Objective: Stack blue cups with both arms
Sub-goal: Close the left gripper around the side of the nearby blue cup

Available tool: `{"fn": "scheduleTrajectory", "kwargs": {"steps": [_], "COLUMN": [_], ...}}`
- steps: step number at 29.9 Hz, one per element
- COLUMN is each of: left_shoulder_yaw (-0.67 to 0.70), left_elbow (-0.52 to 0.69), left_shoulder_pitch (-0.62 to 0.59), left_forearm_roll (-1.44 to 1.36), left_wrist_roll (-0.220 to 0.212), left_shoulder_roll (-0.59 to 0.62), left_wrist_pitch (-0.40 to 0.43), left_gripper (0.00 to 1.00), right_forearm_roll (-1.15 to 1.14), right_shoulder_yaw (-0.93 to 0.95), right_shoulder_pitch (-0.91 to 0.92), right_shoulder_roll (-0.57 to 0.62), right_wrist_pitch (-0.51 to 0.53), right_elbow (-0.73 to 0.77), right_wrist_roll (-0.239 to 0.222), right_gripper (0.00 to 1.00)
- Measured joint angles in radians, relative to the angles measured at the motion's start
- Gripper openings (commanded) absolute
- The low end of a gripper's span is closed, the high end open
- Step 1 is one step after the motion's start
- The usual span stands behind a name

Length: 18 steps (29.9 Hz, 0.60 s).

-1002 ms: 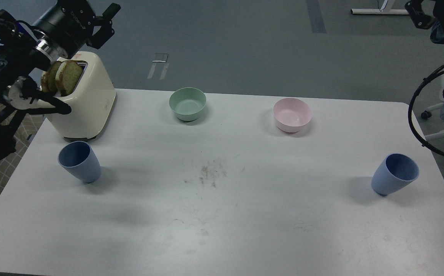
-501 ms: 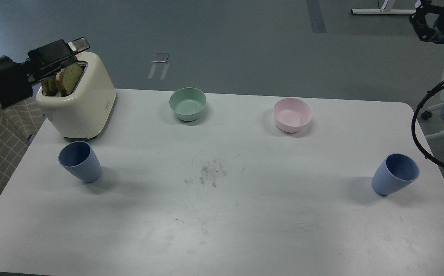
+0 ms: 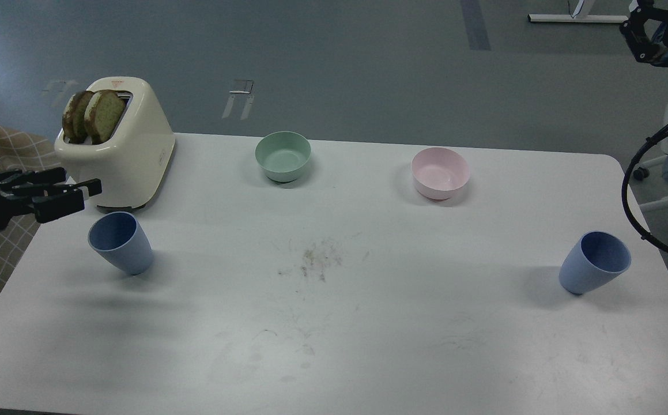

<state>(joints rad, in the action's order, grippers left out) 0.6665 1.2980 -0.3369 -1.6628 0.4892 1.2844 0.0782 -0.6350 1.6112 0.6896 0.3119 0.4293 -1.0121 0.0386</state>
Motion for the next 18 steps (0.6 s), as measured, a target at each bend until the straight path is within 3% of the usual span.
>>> {"fn": "scheduleTrajectory", "kwargs": {"steps": [18], "left_shoulder_yaw": [-0.044], "left_elbow": [-0.197], "left_shoulder_pitch": [0.0], "left_forearm_roll": [-0.017], "left_wrist_roll": [-0.001], "left_shoulder_roll": [-0.161], "left_wrist_pitch": [-0.008], "left_gripper": [0.74], "right_forearm_roll": [0.0], "right_shoulder_yaw": [0.025], "right_shoulder_pitch": [-0.002], "right_shoulder_roll": [0.006], "right_wrist_pitch": [0.001], "right_elbow": [-0.002], "right_wrist_roll": [0.0], "right_gripper": [1.0]}}
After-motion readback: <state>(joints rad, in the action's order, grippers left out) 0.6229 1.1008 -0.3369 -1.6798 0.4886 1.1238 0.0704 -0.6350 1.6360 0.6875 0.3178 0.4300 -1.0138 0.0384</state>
